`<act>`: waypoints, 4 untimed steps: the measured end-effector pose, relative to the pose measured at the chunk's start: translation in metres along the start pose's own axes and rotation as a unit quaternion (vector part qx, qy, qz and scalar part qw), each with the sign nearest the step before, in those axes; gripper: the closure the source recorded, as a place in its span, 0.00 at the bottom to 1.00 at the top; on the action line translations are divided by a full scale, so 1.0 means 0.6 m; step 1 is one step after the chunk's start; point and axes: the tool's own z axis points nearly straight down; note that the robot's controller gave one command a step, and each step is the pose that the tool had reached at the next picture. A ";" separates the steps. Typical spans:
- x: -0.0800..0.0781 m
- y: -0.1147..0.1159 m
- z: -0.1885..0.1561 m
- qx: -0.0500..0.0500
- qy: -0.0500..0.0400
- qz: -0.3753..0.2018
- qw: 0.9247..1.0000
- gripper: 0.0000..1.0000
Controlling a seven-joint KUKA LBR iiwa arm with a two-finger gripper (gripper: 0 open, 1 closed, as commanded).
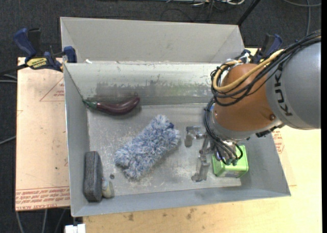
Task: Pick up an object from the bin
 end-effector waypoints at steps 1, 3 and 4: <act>-0.003 0.000 -0.007 0.000 -0.004 0.000 1.000 0.00; -0.057 0.084 0.123 0.000 -0.005 -0.081 0.997 0.00; -0.061 0.083 0.129 0.000 -0.004 -0.081 0.997 0.00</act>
Offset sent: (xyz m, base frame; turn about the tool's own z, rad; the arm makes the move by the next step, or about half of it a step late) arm 0.0307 0.0752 -0.0805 -0.1743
